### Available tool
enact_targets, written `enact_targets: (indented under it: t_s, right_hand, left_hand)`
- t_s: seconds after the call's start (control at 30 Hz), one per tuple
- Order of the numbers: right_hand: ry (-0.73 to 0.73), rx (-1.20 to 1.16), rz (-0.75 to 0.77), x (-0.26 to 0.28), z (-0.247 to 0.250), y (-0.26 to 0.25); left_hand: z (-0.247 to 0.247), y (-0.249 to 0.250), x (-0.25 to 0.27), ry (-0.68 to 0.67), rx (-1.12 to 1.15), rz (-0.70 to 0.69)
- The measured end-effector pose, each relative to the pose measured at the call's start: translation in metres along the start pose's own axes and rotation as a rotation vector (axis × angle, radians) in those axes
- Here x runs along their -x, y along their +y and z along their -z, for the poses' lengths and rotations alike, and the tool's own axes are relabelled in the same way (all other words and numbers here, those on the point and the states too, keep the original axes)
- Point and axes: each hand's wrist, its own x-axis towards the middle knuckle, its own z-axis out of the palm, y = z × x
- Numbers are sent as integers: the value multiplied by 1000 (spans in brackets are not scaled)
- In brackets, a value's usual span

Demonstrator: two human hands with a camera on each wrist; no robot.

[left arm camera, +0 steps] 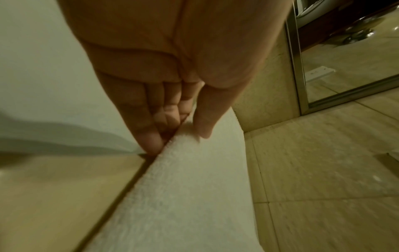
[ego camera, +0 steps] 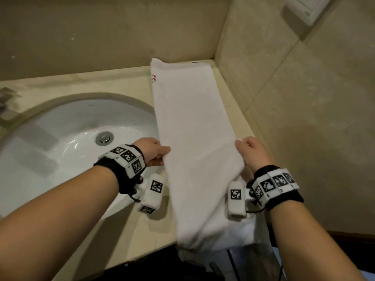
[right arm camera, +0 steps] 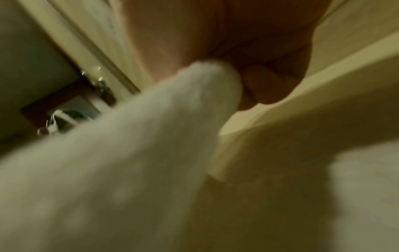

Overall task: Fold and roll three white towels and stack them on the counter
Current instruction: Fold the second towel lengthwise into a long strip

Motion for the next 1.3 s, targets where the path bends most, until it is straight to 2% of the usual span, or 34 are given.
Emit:
enact_targets:
  t_s: [0.07,0.13,0.17,0.27,0.3,0.47,0.53,0.6,0.7,0.77,0.83,0.9,0.97,1.07,1.1,1.23,1.3]
  right_hand:
    - [103,351,-56,4,5,7]
    - [54,395,-48,10,6,16]
    - [23,299,-46,12,6,19]
    - [-82,-256,-110,26,9,26]
    - [-134,-340,-104,30,11,31]
    - [-348,-147,102,42,15,40]
    - [-334,-129,141,46,14,36]
    - [-235,-67,151,49,16,34]
    - [-23,176,93,56,30,41]
    - [42,383,-29,64,38,47]
    - [-55,517,-145,73,41,55]
    - [-151,516,-187,79,42,63]
    - [-153,387,-136,84,43,66]
    - [-62,114,11,92,48,65]
    - [-64,113,29,94,49,66]
    - [-187,499,-142,92,52,71]
    - [-211,489,-171,82,54,67]
  left_hand:
    - [1,-3,4,1,7,7]
    - [2,-5,9,-9,21,20]
    - [2,-7,12,-17,25,25]
    - [-1,-12,20,-45,24,42]
    - [-2,-14,22,-52,23,48]
    - [-10,-26,35,-80,-16,75]
    - [-15,-30,39,-91,-18,80]
    - [-19,-35,42,-69,-38,65]
    - [-22,-38,47,-45,-9,51]
    - [-23,-37,50,-40,56,63]
    - [-26,-38,55,-38,70,70]
    - [-28,-42,60,-49,53,76]
    - [-29,-48,63,-58,41,91]
    - [-30,-56,65,-34,-5,99]
    - [-29,-57,65,-26,-23,97]
    - [-28,-55,68,-34,-73,120]
    - [-26,-53,68,-48,-97,131]
